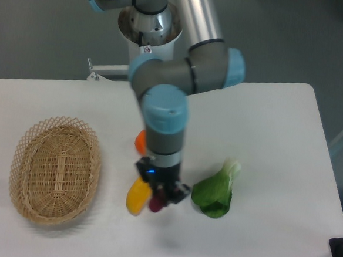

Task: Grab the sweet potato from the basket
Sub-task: 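Lift the sweet potato out of the basket and carry it past the bok choy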

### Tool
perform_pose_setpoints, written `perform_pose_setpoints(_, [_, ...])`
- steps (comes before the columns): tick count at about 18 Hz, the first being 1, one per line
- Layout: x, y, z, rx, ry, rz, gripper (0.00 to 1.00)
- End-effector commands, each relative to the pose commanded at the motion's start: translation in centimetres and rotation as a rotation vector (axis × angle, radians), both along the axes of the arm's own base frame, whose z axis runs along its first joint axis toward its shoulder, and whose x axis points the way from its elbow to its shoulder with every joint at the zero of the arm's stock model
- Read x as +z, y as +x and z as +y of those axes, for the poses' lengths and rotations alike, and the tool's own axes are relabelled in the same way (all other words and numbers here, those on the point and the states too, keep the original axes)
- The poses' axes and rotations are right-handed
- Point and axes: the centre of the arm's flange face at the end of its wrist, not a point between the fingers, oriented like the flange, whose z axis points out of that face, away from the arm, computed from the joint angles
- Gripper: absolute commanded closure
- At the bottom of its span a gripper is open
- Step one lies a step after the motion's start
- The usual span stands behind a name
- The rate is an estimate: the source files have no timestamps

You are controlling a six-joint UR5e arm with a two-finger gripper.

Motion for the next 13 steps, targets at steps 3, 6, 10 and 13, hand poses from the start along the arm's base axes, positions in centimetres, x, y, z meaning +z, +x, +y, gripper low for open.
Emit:
perform_pose_setpoints(3, [0.1,-4.0,-3.6,-0.017,-0.043,-0.029,0.77])
perform_pose_setpoints(6, [0.0,-8.0,-7.4,0.008,-0.047,-0.026,0.77])
perform_pose_setpoints(10, [0.1,-11.6,-9.9,-0.054,-0.051,0.002,0.77])
perform_pose_setpoints(13, [-0.3,-14.6,-11.9,-0.051,-0.055,0.013,0.77])
